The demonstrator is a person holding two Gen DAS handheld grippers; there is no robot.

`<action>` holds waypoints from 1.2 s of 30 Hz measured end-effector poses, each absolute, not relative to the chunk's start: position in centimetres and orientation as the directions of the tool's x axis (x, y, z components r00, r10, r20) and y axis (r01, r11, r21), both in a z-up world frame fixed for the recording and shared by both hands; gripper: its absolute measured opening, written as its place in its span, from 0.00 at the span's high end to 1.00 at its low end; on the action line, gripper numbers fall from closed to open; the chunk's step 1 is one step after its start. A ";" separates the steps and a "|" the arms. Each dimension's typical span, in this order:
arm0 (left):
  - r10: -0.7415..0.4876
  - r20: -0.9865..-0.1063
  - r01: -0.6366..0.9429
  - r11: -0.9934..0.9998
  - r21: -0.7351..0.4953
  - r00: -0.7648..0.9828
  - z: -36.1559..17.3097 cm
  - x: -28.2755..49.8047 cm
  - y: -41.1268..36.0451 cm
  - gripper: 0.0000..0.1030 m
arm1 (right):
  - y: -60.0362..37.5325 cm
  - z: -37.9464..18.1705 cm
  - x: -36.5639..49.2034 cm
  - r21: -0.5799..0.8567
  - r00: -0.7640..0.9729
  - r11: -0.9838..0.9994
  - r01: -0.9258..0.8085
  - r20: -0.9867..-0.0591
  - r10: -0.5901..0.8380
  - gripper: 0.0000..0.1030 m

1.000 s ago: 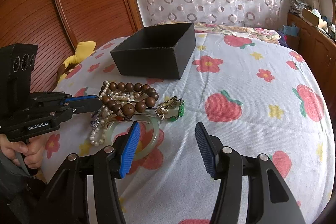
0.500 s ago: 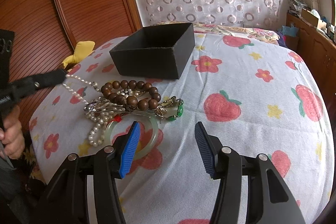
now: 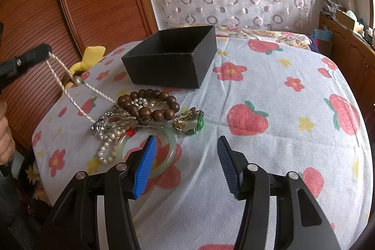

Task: Organize jewelry
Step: 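Grasp the pearl necklace with the left tool and lift it, then grasp the brown bead bracelet with the right tool, drop it in the box while left holds necklace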

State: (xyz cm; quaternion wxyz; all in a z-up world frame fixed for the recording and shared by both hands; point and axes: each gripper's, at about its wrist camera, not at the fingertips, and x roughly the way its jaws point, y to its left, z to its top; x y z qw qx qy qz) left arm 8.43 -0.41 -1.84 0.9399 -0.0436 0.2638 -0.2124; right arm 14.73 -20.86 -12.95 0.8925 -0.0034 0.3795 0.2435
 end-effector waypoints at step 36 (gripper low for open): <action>-0.333 -0.388 0.289 0.942 -0.167 0.860 2.6 6.3 5.5 0.96 | -12.0 -11.6 19.1 0.082 0.442 0.766 -0.638 -0.776 0.451 0.59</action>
